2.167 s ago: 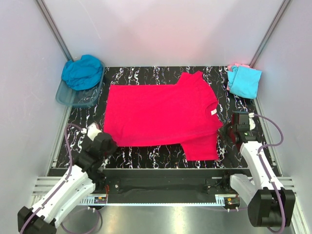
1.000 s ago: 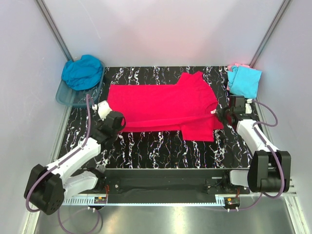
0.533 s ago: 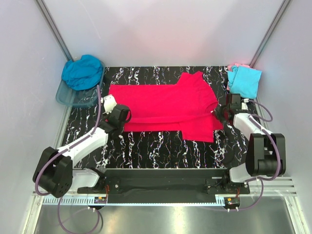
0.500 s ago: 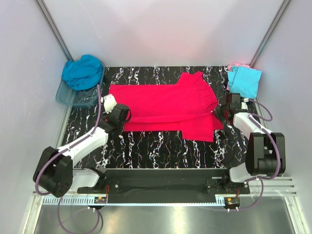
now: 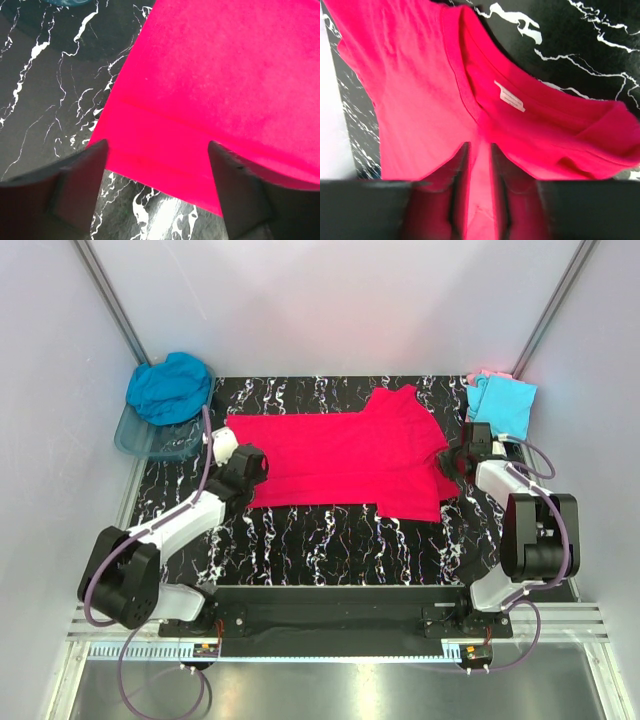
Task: Fold and stack the t-shirts
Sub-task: Fold the tshirt
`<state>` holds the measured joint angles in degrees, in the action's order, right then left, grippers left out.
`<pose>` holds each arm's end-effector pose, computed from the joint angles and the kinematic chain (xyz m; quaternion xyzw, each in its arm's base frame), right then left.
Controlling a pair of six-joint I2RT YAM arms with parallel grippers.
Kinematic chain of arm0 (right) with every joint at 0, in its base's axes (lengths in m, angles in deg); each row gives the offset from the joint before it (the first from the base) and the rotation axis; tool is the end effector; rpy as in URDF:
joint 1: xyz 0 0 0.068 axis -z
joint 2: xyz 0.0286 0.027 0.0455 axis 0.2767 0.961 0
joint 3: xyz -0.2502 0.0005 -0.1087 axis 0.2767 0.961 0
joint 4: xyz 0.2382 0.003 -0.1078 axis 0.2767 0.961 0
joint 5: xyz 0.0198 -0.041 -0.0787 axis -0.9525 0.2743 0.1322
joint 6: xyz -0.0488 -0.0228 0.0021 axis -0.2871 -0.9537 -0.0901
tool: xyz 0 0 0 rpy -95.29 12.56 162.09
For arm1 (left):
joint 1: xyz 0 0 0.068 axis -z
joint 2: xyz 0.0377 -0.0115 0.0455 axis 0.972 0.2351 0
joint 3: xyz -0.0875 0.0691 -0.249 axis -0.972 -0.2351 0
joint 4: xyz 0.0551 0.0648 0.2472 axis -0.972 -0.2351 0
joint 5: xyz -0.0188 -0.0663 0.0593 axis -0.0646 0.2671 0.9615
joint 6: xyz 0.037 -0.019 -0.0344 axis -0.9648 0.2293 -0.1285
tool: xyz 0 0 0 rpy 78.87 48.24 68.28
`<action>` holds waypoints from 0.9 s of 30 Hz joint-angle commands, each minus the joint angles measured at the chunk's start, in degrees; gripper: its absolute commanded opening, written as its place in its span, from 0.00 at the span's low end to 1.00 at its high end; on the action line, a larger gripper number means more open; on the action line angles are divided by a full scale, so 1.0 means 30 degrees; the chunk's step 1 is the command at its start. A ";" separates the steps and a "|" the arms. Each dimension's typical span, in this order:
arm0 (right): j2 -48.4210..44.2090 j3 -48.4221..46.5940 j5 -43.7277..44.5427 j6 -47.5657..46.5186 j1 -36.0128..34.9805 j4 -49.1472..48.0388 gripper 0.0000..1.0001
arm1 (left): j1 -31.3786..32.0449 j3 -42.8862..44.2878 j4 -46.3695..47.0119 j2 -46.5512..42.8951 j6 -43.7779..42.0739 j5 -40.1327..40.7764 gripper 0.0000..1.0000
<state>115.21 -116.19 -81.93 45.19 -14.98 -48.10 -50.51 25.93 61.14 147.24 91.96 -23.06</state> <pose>0.3265 -0.0079 0.1915 0.5201 0.7769 0.1688 0.3121 0.2520 -0.0973 0.2137 -0.2102 0.8524 0.0733 0.4731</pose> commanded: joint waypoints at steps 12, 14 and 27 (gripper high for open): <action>-0.6415 0.1338 0.0250 -0.2888 -0.1620 -0.2047 0.69 | 0.0566 -0.1386 0.0864 -0.3460 0.0528 -0.0212 0.91; -0.7967 0.2599 0.0280 -0.2359 -0.1737 -0.1547 0.68 | 0.0977 -0.2005 0.0864 -0.4804 0.0646 -0.0505 0.91; -1.5033 0.7794 0.3060 -0.4228 -0.1854 0.3754 0.68 | 0.1946 -0.6107 0.2706 -0.8064 0.0209 -0.3405 0.91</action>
<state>72.69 -89.51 -78.39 36.25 -20.42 -40.18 -44.87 8.69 63.35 124.19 93.35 -30.01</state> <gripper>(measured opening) 0.677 0.909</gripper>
